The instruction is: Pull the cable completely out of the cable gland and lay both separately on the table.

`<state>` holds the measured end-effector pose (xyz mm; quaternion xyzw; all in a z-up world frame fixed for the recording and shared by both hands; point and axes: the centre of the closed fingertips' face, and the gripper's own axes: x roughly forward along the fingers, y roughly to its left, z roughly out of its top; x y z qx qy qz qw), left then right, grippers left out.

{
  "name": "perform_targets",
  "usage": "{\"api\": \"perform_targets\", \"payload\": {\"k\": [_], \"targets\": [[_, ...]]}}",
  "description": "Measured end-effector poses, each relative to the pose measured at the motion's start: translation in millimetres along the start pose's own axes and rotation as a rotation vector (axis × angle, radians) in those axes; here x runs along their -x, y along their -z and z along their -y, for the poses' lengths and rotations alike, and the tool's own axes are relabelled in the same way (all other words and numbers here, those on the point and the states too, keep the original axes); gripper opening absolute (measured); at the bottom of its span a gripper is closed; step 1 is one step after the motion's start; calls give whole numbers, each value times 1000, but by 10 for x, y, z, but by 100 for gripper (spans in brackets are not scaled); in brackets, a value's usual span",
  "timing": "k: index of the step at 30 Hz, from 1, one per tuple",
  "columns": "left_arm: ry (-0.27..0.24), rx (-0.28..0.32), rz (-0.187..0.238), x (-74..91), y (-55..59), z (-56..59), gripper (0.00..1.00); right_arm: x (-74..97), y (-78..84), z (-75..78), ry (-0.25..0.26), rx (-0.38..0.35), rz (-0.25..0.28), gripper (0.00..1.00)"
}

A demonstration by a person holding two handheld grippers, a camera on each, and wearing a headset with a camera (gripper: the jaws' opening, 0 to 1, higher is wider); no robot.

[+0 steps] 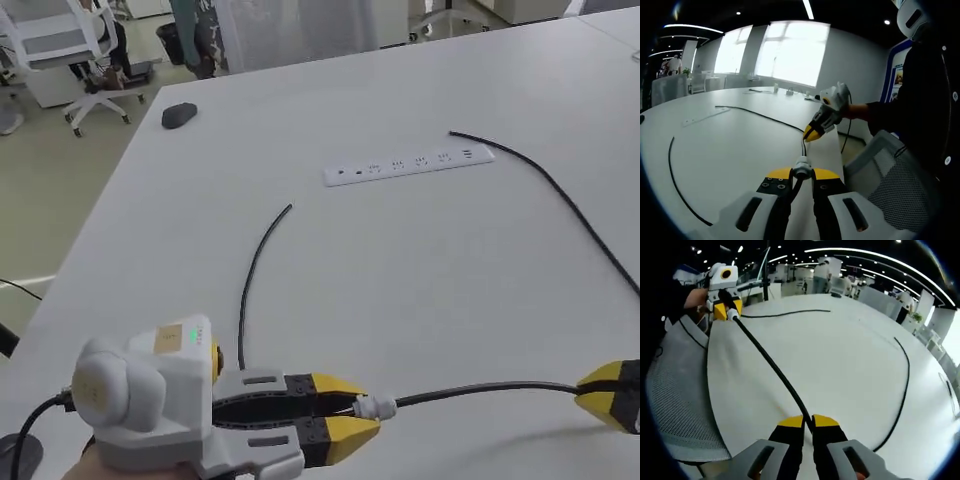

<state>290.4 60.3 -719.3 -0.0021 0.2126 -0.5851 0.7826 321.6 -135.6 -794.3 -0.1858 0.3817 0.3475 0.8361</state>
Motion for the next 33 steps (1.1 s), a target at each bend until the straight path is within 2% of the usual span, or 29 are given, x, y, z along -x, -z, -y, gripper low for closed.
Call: {"api": "perform_targets", "payload": {"k": [3, 6, 8, 9, 10, 13, 15, 17, 18, 19, 21, 22, 25, 26, 27, 28, 32, 33], "targets": [[-12, 9, 7, 34, 5, -19, 15, 1, 62, 114, 31, 5, -21, 0], [-11, 4, -5, 26, 24, -7, 15, -33, 102, 77, 5, 1, -34, 1], [-13, -1, -8, 20, 27, -8, 15, -40, 116, 69, 4, -5, -40, 2], [-14, -1, -6, 19, 23, -9, 15, -38, 129, 80, 10, -31, -51, 2], [-14, 0, -7, 17, 23, -11, 15, -27, 128, 86, 9, -51, -55, 3], [-30, 22, -5, 42, 27, -66, 15, 15, 100, 85, 1, -34, -56, 4], [-26, 28, 3, 59, 15, -66, 15, 67, 15, 46, -27, -19, -24, 10], [-29, 8, 0, 53, 12, -68, 15, 113, -78, -54, -86, -28, 1, 19], [-30, 2, -5, 38, 15, -70, 15, 143, -173, -193, -165, -28, 31, 23], [-31, -4, -4, 30, 11, -67, 15, 168, -259, -310, -223, -59, 55, 26], [-23, -9, -2, 11, 10, -46, 15, 211, -486, -528, -299, -19, 124, 29], [-22, -14, -2, 2, 9, -39, 15, 221, -584, -648, -327, 37, 139, 27], [-9, -33, -12, -29, 16, 20, 15, 211, -814, -847, -347, 145, 190, 27], [-6, -38, -15, -42, 19, 36, 15, 191, -938, -929, -337, 208, 224, 28], [0, -52, -23, -65, 24, 72, 15, 182, -1000, -1004, -349, 247, 239, 28], [5, -59, -26, -79, 24, 93, 15, 168, -1028, -1164, -410, 271, 234, 27], [21, -88, -51, -112, 52, 151, 15, 57, -1132, -1365, -441, 345, 230, 15], [23, -88, -51, -114, 52, 153, 15, 41, -1153, -1391, -442, 352, 235, 15]]}}
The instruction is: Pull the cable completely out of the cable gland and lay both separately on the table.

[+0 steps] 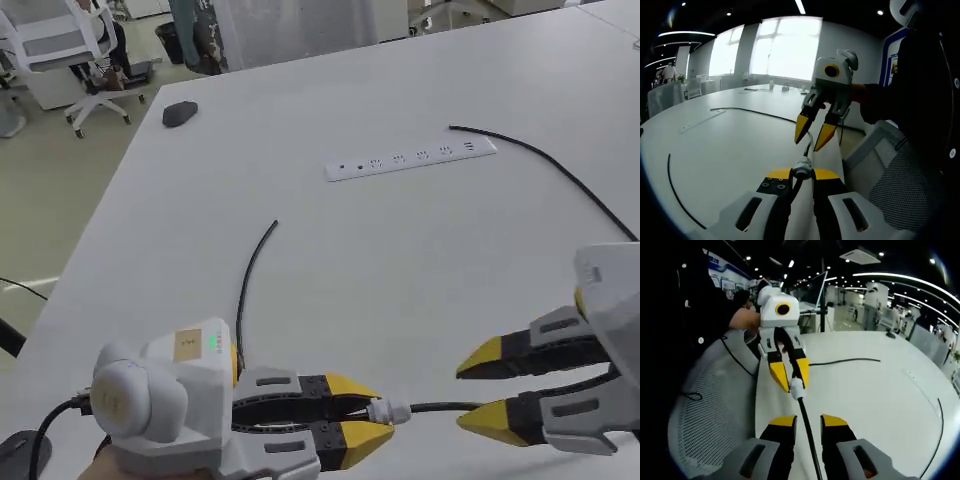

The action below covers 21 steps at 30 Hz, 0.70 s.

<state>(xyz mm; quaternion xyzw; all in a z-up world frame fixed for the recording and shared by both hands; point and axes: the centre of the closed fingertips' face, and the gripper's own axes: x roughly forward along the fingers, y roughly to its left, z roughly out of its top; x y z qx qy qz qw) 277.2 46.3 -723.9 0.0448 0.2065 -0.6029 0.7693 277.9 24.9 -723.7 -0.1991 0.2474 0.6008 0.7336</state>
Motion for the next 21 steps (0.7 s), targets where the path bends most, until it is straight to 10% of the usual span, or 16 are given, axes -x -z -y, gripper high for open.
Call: {"api": "perform_targets", "payload": {"k": [13, 21], "targets": [[20, -21, 3, -45, -25, 27, 15, -88, 84, -60, -50, 101, -51, 0], [17, -32, 3, -78, -49, 8, 15, 66, 230, 51, 22, 121, -86, 0]]}}
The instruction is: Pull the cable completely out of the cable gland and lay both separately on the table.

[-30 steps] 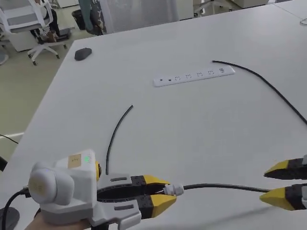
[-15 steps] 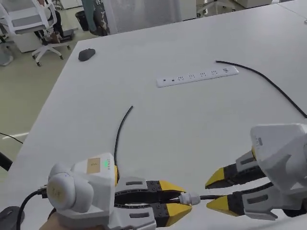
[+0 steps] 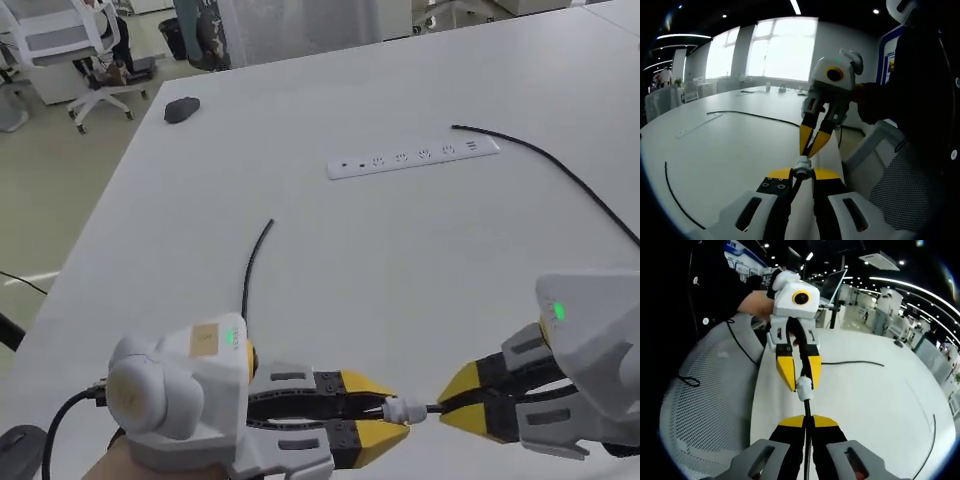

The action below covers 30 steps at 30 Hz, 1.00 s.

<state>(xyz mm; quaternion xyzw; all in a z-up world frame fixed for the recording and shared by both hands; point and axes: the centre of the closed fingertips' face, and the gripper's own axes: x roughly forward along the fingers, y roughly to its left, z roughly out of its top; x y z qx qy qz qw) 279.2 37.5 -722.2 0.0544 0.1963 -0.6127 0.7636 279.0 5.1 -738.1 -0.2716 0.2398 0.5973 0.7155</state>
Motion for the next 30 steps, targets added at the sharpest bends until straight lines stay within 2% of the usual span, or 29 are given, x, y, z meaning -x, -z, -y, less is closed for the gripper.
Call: {"api": "perform_targets", "payload": {"k": [4, 5, 7, 10, 12, 15, 18, 20, 27, 29, 30], "targets": [[-6, 0, 6, 21, -13, -27, 15, 141, 161, 76, 32, -39, -14, 0], [-12, -2, 4, 31, -8, -40, 15, 213, 302, 126, 60, -48, -50, 0], [-18, 1, 3, 52, 1, -62, 15, 288, 449, 165, 83, -73, -74, 0], [-15, -4, -9, 67, 21, -59, 15, 370, 554, 176, 102, -117, -78, 0], [-19, -4, -13, 76, 36, -68, 15, 423, 651, 191, 119, -114, -99, 0], [-26, -1, -30, 99, 84, -80, 15, 512, 889, 253, 161, -127, -163, 0], [-29, 4, -31, 119, 90, -87, 15, 582, 1040, 275, 176, -185, -175, 0], [-26, 9, -35, 125, 89, -85, 15, 609, 1148, 254, 171, -204, -206, 0], [-29, 14, -45, 167, 121, -86, 15, 646, 1458, 229, 167, -229, -283, 0], [-33, 14, -46, 176, 131, -90, 15, 669, 1574, 202, 164, -252, -338, 0], [-34, 17, -46, 179, 134, -90, 15, 659, 1603, 171, 155, -240, -369, 0]]}}
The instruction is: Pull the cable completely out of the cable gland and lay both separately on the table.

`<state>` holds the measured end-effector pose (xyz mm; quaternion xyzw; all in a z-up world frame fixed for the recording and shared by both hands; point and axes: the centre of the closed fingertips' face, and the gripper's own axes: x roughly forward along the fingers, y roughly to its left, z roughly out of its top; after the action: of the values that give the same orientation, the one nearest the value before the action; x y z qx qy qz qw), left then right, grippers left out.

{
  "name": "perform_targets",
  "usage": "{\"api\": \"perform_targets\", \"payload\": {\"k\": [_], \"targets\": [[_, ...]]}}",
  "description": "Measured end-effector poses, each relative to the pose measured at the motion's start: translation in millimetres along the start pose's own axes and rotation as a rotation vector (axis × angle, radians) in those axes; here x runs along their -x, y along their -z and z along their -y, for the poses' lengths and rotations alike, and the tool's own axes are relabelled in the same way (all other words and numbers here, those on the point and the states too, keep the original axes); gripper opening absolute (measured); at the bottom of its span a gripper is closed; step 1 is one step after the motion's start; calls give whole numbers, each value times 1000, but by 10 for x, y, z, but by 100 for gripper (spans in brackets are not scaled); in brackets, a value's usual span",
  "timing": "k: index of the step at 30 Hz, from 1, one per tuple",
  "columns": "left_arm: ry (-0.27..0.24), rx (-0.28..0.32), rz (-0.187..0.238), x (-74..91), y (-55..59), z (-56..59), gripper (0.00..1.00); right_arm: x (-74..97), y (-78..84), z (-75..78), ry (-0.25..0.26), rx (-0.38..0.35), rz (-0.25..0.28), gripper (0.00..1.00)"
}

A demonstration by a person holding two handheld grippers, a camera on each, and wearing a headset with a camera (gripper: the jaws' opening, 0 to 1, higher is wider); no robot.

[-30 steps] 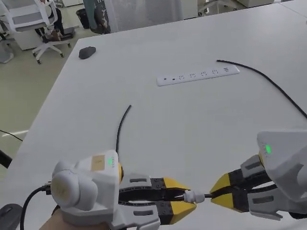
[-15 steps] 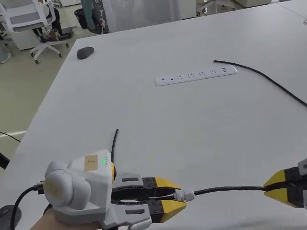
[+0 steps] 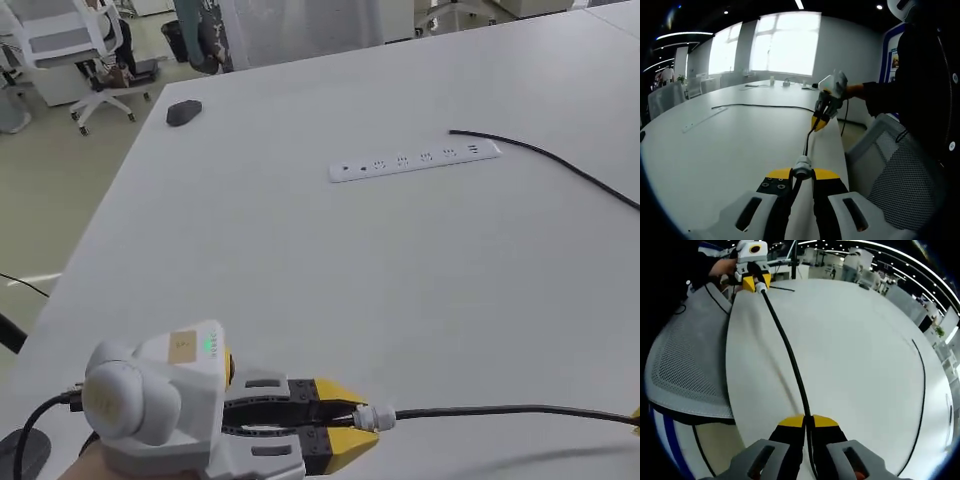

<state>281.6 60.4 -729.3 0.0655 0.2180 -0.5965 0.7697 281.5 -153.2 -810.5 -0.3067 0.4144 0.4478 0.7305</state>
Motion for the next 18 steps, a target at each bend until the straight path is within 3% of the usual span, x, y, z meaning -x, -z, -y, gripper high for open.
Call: {"api": "perform_targets", "payload": {"k": [2, 4, 8, 10, 11, 12, 13, 14, 16, 18], "targets": [[-5, -1, -5, 2, 18, -6, 15, -23, -31, -11, 3, 25, 2, 0], [-7, 0, -7, 5, 30, -11, 15, -34, -11, -35, -21, 3, -25, 0], [-10, 0, -8, 16, 42, -7, 15, -9, -31, 6, -16, -31, -50, 2], [-13, 1, -7, 29, 44, -17, 15, 39, -102, -41, -53, -34, -36, 5], [-14, 1, -6, 32, 43, -20, 15, 51, -223, -72, -71, -53, 20, 9], [-15, -1, -7, 29, 44, -22, 15, 92, -436, -158, -124, -108, 108, 13], [-14, -1, -8, 27, 45, -21, 15, 121, -577, -239, -170, -123, 158, 15], [-13, 0, -6, 20, 47, -18, 15, 151, -794, -291, -183, -95, 233, 18], [-11, -3, 4, 11, 31, -8, 15, 207, -1114, -469, -248, -72, 316, 21], [-7, -6, 4, 3, 22, 8, 15, 215, -1419, -594, -269, -19, 389, 19]]}}
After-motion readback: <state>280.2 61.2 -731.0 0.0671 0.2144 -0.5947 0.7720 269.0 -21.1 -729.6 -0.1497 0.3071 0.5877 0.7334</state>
